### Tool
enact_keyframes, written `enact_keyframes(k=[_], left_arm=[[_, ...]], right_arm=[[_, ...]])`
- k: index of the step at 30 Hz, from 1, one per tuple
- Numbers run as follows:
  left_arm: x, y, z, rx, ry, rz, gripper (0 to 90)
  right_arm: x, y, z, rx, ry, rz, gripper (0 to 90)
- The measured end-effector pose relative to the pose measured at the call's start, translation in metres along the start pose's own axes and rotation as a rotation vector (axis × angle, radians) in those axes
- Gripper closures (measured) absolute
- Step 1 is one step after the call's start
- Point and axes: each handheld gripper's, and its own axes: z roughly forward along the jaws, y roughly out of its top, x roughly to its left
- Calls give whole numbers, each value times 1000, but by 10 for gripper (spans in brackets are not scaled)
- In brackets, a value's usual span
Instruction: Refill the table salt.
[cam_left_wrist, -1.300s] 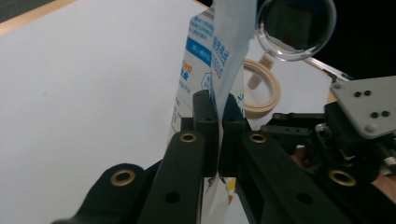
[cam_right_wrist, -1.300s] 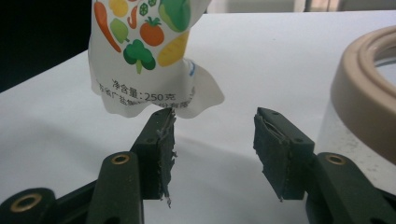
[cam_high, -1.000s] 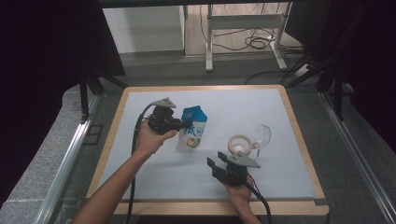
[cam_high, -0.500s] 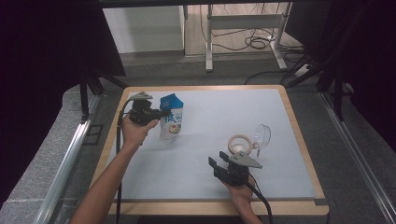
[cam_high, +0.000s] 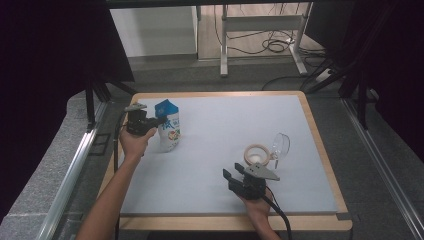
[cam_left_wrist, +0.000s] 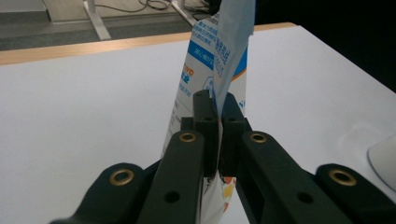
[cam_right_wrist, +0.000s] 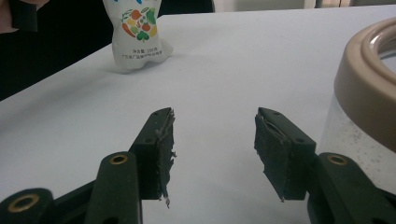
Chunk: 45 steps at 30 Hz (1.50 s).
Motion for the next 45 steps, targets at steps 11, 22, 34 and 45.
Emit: enact_keyframes(k=[11,22,34,45], left_arm=[[3,-12,-9,-28,-31,23,850],[0,-11,-8,-42,-48,53,744],[-8,-13,-4,-48,-60,62,428],[-15,-32,-14,0,-56,96,327]], right_arm=[[-2,0,0,-4,-3,2,473],[-4,1,-2,-9,-9,7,471],[-6,2,-3,-14,-11,11,471],[-6,5,-10,-26,-20,-13,471]])
